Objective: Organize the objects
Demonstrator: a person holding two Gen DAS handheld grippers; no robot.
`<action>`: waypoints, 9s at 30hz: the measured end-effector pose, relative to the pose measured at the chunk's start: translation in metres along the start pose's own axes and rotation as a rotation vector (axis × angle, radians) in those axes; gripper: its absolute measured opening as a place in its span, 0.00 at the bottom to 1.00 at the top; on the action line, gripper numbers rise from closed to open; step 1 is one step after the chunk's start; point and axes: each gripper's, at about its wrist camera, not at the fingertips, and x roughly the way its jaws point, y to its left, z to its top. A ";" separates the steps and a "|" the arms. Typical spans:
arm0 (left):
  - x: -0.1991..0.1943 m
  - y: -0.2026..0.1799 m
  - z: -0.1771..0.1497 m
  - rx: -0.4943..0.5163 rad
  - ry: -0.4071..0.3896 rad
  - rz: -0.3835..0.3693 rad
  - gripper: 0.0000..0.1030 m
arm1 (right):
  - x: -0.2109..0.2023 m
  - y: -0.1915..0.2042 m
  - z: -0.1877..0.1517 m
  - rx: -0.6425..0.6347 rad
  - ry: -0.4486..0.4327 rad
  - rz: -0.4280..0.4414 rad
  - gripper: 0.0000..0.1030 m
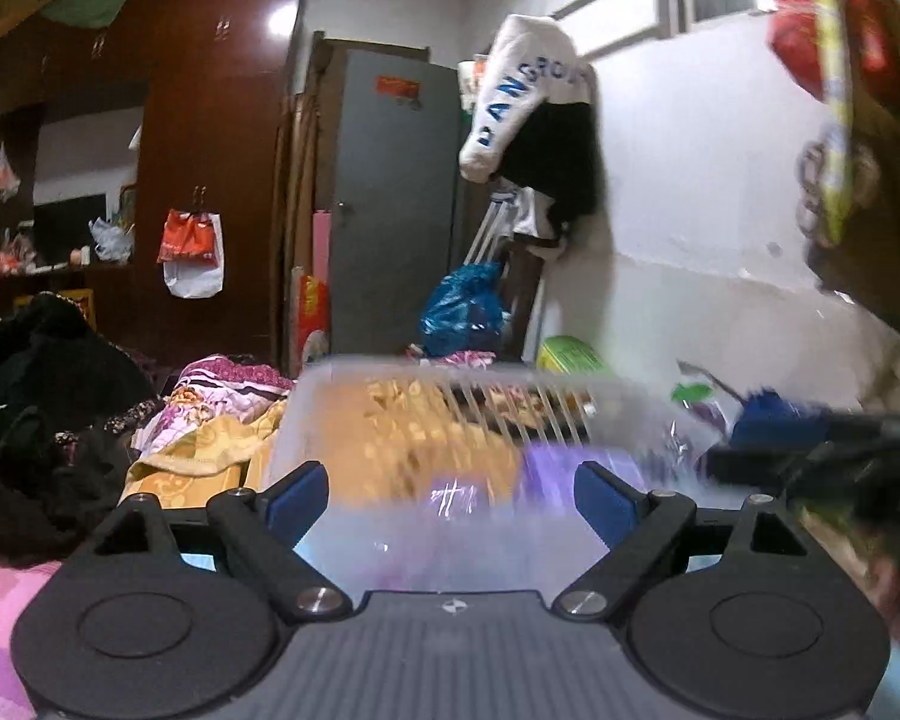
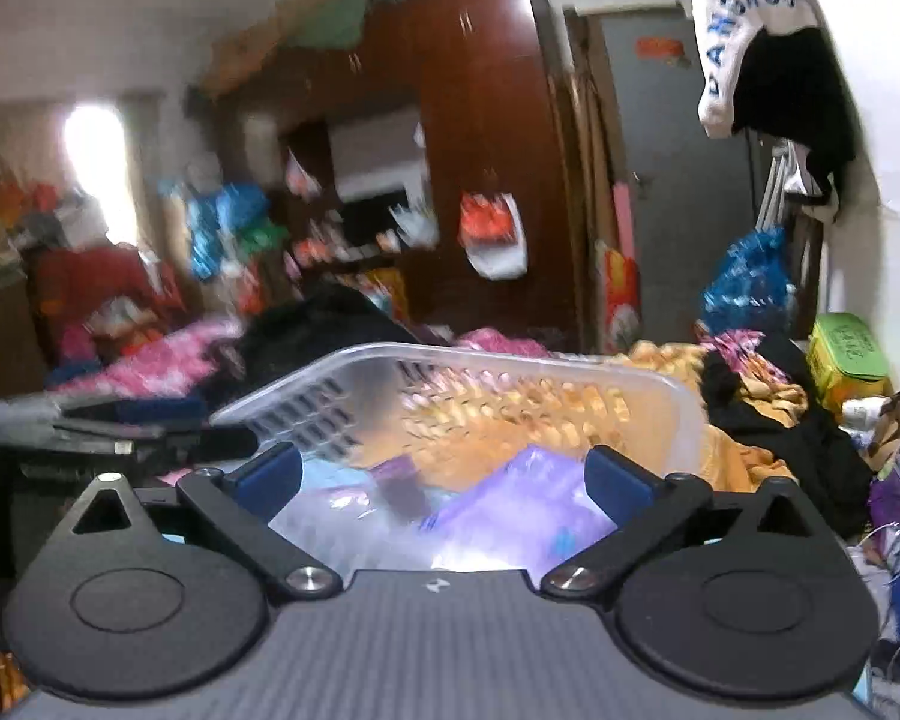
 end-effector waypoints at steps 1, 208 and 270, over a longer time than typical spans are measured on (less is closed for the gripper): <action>-0.012 -0.003 -0.012 0.014 0.002 -0.001 0.89 | -0.016 -0.002 -0.015 0.006 -0.019 0.016 1.00; -0.007 -0.018 -0.084 0.016 0.011 -0.017 0.43 | -0.021 -0.015 -0.055 0.147 -0.026 0.034 0.46; 0.101 -0.002 0.057 0.032 0.002 0.167 0.80 | 0.089 -0.016 0.031 -0.015 0.064 -0.134 0.88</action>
